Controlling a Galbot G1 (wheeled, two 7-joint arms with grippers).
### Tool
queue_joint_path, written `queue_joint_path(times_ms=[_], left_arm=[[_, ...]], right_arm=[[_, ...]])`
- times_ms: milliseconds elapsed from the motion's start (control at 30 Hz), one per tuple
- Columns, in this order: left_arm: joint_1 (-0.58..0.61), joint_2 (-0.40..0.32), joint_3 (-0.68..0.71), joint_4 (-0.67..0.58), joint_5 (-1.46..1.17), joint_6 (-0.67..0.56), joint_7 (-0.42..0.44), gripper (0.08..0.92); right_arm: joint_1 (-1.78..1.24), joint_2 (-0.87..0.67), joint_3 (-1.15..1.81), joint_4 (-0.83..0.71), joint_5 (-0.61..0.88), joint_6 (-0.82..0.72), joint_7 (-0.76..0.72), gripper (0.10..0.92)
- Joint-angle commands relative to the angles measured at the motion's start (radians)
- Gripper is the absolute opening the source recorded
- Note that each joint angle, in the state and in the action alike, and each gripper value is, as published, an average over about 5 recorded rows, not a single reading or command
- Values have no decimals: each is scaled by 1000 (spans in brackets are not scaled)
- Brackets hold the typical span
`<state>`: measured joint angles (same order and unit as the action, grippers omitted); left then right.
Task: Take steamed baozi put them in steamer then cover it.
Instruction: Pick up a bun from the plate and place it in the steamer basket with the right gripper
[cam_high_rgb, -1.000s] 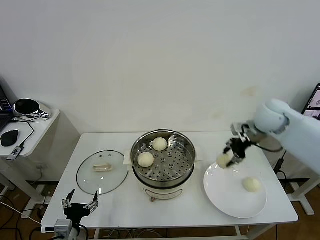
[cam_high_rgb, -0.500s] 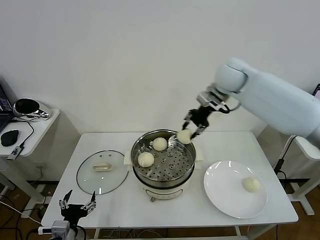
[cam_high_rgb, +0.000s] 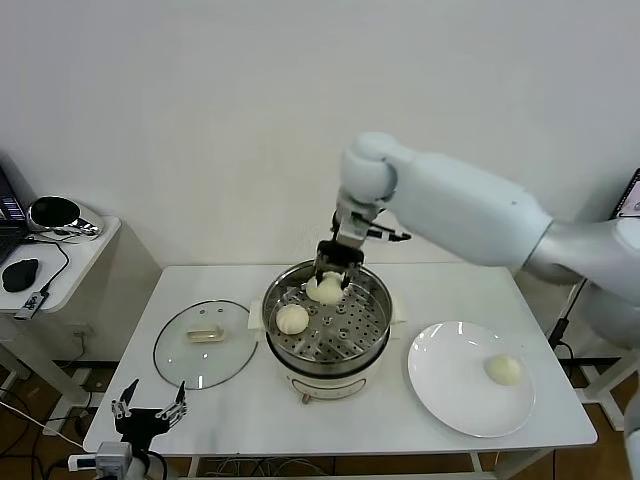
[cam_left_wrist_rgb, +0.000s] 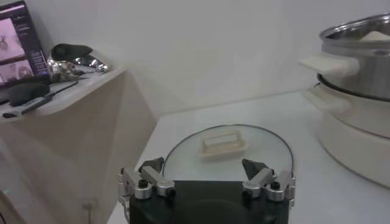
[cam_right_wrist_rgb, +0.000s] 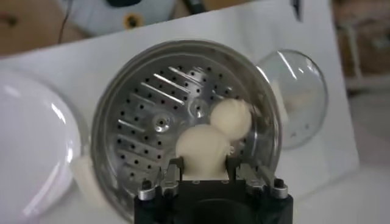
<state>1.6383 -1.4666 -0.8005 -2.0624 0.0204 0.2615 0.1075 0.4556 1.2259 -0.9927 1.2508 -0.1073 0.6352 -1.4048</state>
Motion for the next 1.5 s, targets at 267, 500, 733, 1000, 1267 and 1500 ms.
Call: queue_joint_path(times_ms=[267, 500, 733, 1000, 1267, 1500], left_arm=[[-6, 6, 1, 13, -4, 2, 1, 823], [-11, 5, 4, 20, -3, 2, 1, 823], [-10, 7, 2, 27, -3, 1, 0, 823], [-19, 1, 7, 31, 0, 2, 1, 823], [-14, 4, 7, 33, 0, 1, 0, 823], [-19, 3, 9, 32, 1, 2, 4, 823]], right_arm=[[-108, 33, -12, 123, -160, 143, -16, 467], [-133, 33, -14, 152, -161, 124, -21, 465], [-167, 32, -6, 130, -195, 138, -24, 466], [-181, 17, -2, 140, -190, 137, -30, 467], [-176, 13, 13, 134, -169, 52, 4, 509], [-104, -17, 52, 155, -61, -51, -18, 704]])
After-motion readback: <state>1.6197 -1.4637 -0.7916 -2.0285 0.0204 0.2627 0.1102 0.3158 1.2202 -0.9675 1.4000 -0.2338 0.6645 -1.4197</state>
